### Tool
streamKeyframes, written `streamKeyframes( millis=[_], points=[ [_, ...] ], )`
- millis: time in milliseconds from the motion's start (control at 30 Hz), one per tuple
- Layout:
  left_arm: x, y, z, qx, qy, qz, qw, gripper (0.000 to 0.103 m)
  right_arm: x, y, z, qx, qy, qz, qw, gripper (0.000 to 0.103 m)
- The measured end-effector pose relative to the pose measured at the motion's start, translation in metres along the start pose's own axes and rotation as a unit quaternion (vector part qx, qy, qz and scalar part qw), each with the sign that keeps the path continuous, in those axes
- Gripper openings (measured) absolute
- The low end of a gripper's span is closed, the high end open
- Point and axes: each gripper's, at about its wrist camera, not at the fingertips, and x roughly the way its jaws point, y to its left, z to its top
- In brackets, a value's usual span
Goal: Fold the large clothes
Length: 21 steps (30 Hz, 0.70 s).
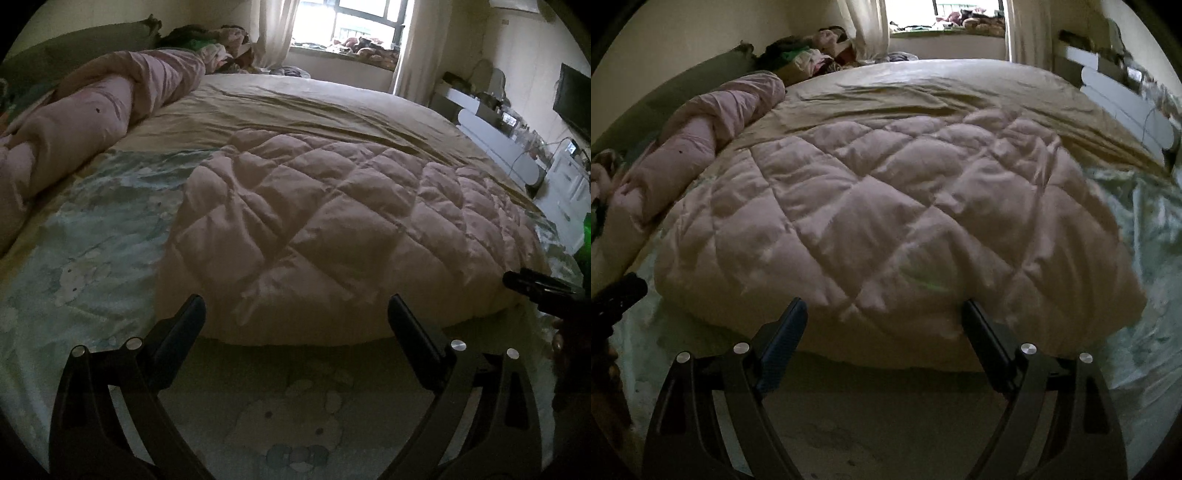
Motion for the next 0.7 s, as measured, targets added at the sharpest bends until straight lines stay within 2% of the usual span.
streamKeyframes(
  millis=[133, 267, 500, 700],
  points=[
    [-0.010, -0.004, -0.002, 0.004, -0.005, 0.004, 1.0000, 0.094, -0.019, -0.008, -0.001, 0.017, -0.020, 0.016, 1.000, 0.085],
    [-0.021, -0.009, -0.003, 0.007, -0.014, 0.005, 0.9999, 0.094, -0.047, -0.018, -0.002, 0.025, -0.049, 0.027, 0.998, 0.090],
    [-0.041, -0.016, -0.005, 0.012, -0.029, 0.011, 0.9994, 0.094, -0.087, -0.035, -0.009, 0.035, -0.082, 0.031, 0.996, 0.097],
    [-0.055, -0.019, -0.013, 0.016, -0.036, 0.013, 0.9991, 0.094, -0.107, -0.048, -0.016, 0.047, -0.098, 0.031, 0.994, 0.098]
  ],
)
